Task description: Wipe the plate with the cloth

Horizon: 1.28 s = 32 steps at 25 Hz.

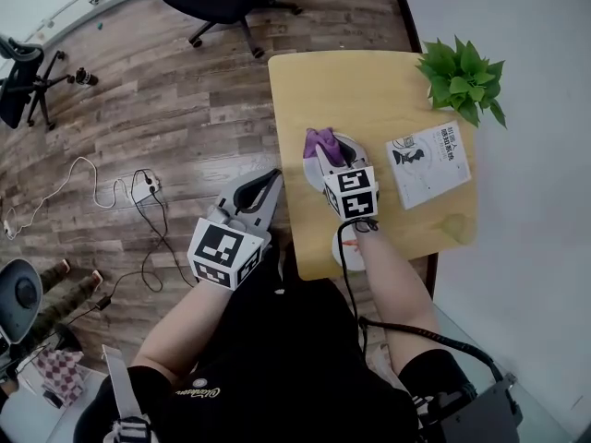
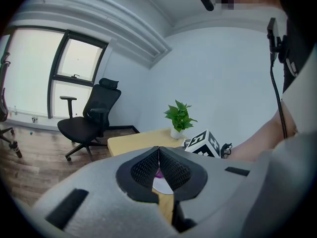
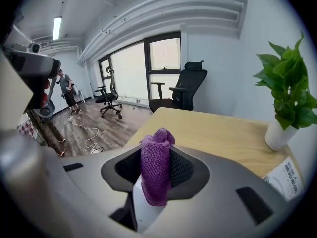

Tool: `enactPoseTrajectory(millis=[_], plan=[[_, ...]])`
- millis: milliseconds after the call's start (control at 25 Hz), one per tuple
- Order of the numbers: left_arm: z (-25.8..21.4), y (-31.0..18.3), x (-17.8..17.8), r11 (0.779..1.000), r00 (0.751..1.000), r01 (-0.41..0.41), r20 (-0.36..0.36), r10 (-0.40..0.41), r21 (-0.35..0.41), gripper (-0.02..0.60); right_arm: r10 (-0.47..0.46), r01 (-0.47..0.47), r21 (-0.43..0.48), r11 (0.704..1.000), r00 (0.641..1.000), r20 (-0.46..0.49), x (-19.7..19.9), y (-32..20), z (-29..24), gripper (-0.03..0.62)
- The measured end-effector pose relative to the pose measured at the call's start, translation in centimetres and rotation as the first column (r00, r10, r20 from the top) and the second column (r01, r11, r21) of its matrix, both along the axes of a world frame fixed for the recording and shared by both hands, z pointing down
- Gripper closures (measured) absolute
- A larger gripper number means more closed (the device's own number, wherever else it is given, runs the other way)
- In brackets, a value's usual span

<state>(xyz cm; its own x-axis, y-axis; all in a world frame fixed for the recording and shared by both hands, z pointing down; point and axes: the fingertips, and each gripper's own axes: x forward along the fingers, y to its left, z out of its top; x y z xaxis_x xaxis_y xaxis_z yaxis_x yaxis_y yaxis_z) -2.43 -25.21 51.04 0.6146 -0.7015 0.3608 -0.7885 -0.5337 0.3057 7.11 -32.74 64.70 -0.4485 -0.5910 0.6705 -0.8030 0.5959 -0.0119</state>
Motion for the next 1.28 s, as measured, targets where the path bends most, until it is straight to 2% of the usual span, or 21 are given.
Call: enactPoseTrajectory(millis=[320,600,800,1000,1280], plan=[[0.0,-0.2,0.1,1.000,1.000,-0.006,-0.008,0.006,0.002,0.574,-0.070,0.070,-0.008,0.997,0.997,-0.012,-1.4,2.5,0.1,0.473],[-0.3,-0.1,0.3,1.000,1.000,-0.016,-0.016,0.016,0.004,0.574,-0.124,0.126,-0.055,0.991,0.991,0.044,-3.0,7.0,-0.6,0.473],[-0.2,0.0,0.8,1.000,1.000,-0.022,-0.019,0.022,0.003,0.574,-0.121,0.126,-0.081,0.989,0.991,0.061,-3.0,8.8,0.0,0.473],[-0.2,0.0,1.3,0.999,0.999,-0.031,-0.018,0.031,0.006,0.574,-0.101,0.105,-0.046,0.993,0.992,0.078,-2.5,7.7,-1.3,0.473],[-0.2,0.2,1.4,1.000,1.000,-0.026,-0.015,0.026,0.003,0.574,0.002,-0.004,0.041,0.999,0.999,0.049,1.4,1.4,-3.7,0.473]])
